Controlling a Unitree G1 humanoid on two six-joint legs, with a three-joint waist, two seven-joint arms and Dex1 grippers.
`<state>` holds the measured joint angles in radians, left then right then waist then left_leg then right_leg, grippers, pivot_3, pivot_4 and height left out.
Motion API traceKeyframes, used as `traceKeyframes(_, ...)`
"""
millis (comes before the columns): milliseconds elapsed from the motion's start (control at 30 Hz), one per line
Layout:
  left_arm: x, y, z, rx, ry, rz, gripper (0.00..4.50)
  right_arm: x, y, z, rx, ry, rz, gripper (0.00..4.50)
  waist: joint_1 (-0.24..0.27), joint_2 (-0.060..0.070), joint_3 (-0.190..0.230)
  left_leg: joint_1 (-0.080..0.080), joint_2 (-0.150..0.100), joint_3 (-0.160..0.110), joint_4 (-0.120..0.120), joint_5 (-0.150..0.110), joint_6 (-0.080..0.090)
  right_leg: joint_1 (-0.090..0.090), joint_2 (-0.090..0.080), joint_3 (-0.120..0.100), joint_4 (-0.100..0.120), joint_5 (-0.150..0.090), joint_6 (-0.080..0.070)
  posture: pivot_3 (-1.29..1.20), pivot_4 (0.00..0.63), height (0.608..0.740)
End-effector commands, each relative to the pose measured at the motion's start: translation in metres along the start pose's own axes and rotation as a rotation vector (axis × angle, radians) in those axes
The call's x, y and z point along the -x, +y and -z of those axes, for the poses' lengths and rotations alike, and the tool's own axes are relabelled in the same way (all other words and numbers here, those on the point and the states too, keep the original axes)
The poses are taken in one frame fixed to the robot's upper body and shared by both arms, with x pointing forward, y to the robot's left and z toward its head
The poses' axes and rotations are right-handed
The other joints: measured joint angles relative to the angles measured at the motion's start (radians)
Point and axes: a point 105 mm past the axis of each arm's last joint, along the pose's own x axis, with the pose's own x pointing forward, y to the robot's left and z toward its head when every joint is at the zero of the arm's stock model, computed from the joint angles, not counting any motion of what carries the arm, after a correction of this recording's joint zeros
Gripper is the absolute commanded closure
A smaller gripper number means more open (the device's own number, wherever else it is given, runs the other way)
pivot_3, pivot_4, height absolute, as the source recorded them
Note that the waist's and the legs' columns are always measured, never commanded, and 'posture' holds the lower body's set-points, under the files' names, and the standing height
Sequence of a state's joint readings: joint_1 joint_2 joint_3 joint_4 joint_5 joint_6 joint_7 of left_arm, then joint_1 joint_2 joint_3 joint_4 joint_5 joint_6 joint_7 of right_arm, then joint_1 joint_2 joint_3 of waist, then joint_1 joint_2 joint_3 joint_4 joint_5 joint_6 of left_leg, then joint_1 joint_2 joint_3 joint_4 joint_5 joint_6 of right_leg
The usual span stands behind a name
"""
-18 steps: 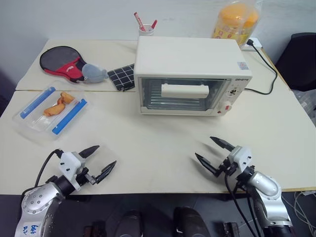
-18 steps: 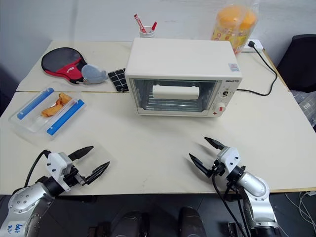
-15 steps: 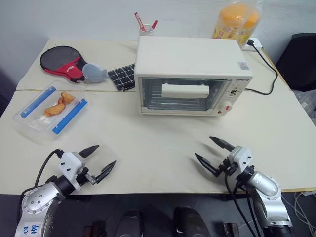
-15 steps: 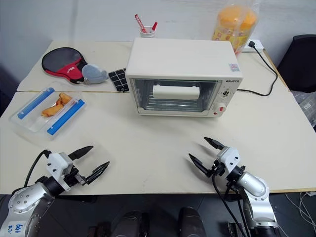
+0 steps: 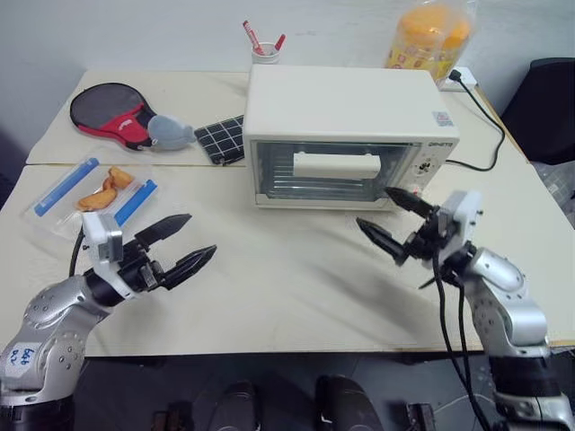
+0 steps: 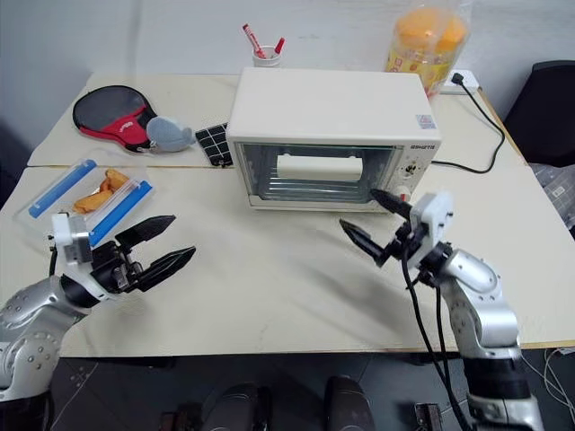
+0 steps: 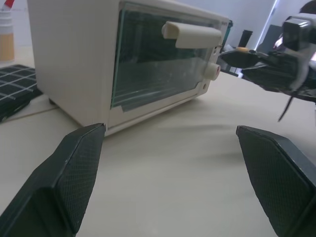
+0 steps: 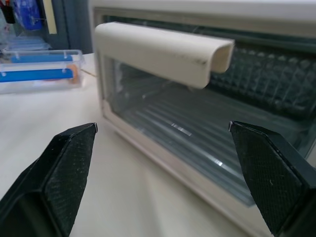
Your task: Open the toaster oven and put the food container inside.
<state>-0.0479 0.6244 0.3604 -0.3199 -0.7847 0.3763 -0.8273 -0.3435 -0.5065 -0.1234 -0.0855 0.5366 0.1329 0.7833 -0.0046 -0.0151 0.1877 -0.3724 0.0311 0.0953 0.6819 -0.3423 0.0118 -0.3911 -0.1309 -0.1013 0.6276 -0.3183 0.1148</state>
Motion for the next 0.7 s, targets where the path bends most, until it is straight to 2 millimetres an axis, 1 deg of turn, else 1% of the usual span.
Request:
traceKeyframes(33,-0.004,-0.001,0.002,0.016,-0.020,0.020,0.00,-0.012,-0.001,-0.012,0.038,-0.055,-0.009,0.04,0.000,0.000,0.000,0.000,0.000,0.000,0.000,0.000,0.000,0.000,0.000,0.000,0.000,0.000,0.000,0.00,0.150,0.740)
traceKeyframes(133,-0.005,-0.002,0.007,0.025,-0.018,0.023,0.00,-0.019,0.001,-0.022,0.068,-0.106,-0.021,0.04,0.000,0.000,0.000,0.000,0.000,0.000,0.000,0.000,0.000,0.000,0.000,0.000,0.000,0.000,0.000,0.00,0.150,0.740)
traceKeyframes(233,-0.003,-0.003,0.013,0.025,-0.009,0.010,0.00,-0.022,0.014,-0.028,0.072,-0.129,-0.086,0.04,0.000,0.000,0.000,0.000,0.000,0.000,0.000,0.000,0.001,0.000,0.000,0.000,0.000,0.000,0.000,0.00,0.150,0.740)
traceKeyframes(333,0.000,0.003,0.016,0.022,-0.004,-0.023,0.00,-0.013,0.035,-0.024,0.070,-0.094,-0.193,0.04,0.001,0.000,0.000,0.000,0.000,0.000,0.000,0.000,0.000,0.000,0.000,0.000,0.000,0.000,0.000,0.00,0.150,0.740)
traceKeyframes(467,0.000,0.009,0.013,0.012,-0.011,-0.028,0.00,-0.001,0.047,-0.018,0.052,-0.043,-0.240,0.04,-0.010,0.000,0.000,0.000,0.000,0.001,0.000,0.000,0.000,0.000,0.000,0.000,0.000,0.000,0.000,0.00,0.150,0.740)
traceKeyframes(567,-0.005,0.013,0.004,0.008,-0.038,-0.003,0.00,0.016,0.061,-0.004,0.075,0.037,-0.312,0.04,-0.014,0.000,0.000,0.001,0.001,0.000,0.000,0.001,0.000,0.000,0.000,0.000,0.001,0.000,0.000,0.00,0.150,0.740)
traceKeyframes(600,-0.007,0.014,0.001,0.001,-0.048,0.012,0.39,0.021,0.064,0.001,0.086,0.063,-0.329,0.00,-0.016,0.000,0.000,0.001,0.000,0.000,0.000,0.001,0.000,0.000,0.000,0.000,0.001,0.000,0.000,0.00,0.150,0.740)
traceKeyframes(633,-0.009,0.014,-0.002,-0.005,-0.053,0.028,0.59,0.024,0.066,0.004,0.096,0.081,-0.337,0.00,-0.020,0.000,0.000,0.001,0.001,0.000,0.000,0.001,0.000,0.000,0.000,0.000,0.001,0.000,0.000,0.00,0.150,0.740)
traceKeyframes(700,-0.016,0.016,-0.006,-0.019,-0.064,0.050,1.22,0.029,0.066,0.008,0.111,0.099,-0.342,0.00,-0.025,0.000,0.000,0.001,0.000,0.000,0.000,0.001,0.000,0.000,0.000,0.000,0.001,0.000,0.000,0.00,0.150,0.740)
